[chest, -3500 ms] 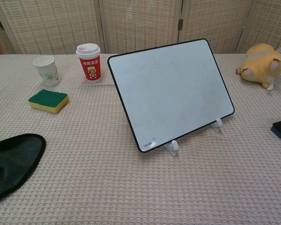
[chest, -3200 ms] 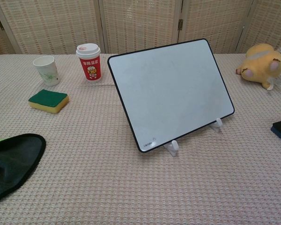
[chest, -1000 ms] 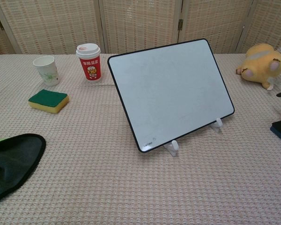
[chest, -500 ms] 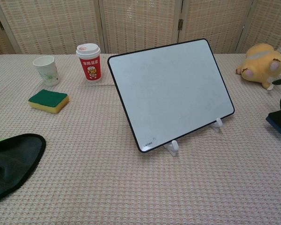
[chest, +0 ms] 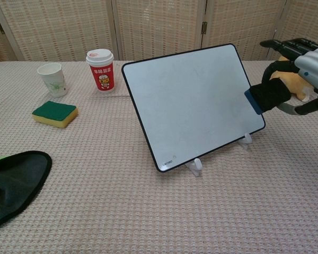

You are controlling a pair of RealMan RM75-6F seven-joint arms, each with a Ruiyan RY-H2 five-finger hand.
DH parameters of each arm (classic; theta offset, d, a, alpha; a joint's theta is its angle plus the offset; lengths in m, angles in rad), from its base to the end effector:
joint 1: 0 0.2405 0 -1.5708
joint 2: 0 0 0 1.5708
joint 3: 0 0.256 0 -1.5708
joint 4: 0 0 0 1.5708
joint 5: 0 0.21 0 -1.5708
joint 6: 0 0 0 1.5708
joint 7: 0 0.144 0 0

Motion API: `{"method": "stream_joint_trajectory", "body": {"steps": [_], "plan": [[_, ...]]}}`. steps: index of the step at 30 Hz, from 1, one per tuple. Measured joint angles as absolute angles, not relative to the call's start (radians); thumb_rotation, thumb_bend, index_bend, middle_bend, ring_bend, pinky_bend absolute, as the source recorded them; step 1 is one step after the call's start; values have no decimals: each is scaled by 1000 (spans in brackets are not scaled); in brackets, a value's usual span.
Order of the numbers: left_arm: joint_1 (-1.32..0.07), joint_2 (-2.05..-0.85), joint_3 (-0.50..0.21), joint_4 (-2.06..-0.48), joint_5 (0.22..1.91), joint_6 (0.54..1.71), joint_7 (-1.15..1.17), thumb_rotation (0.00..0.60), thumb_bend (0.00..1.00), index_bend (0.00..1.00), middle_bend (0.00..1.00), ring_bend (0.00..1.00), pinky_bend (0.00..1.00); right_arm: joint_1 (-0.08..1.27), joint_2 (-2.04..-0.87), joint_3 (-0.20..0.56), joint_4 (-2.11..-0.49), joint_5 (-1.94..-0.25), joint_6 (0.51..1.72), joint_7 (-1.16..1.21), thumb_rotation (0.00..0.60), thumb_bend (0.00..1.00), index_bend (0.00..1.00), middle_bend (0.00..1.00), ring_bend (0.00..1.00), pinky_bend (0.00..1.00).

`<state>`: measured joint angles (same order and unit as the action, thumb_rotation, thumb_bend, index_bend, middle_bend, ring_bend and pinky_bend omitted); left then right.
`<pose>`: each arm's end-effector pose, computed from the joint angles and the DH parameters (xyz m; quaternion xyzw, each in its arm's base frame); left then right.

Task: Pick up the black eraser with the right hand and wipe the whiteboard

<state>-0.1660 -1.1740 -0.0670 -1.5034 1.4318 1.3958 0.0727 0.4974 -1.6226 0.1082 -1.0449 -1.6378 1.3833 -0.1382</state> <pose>-0.3245 0.2123 0.1472 -0.6208 -0.3628 -0.3449 0.6034 -0.2353 -0.3132 0.0286 0.7161 -0.1781 0.4394 0.5123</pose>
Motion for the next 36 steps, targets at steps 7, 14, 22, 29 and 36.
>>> {"method": "stream_joint_trajectory", "body": {"steps": [7,14,22,29,36], "plan": [[-165,-1166,-63,-1503,1439,1395,50,600,351,0,0,0,0,602,-1790,177,-905,-1640,1390,-130,600,340,522,0,0,0],[-165,-1157,-60,-1503,1444,1394,31,600,351,0,0,0,0,660,-1871,204,-816,-1616,1382,-125,600,340,407,0,0,0],[-162,-1154,-57,-1511,1446,1398,33,600,351,0,0,0,0,683,-1891,209,-812,-1586,1353,-154,600,339,106,0,0,0],[-155,-1150,-59,-1516,1443,1410,29,600,351,0,0,0,0,678,-1884,194,-826,-1588,1371,-153,600,340,38,0,0,0],[-150,-1150,-55,-1519,1459,1425,33,600,351,0,0,0,0,606,-1788,151,-982,-1593,1416,-169,600,341,9,0,0,0]]}}
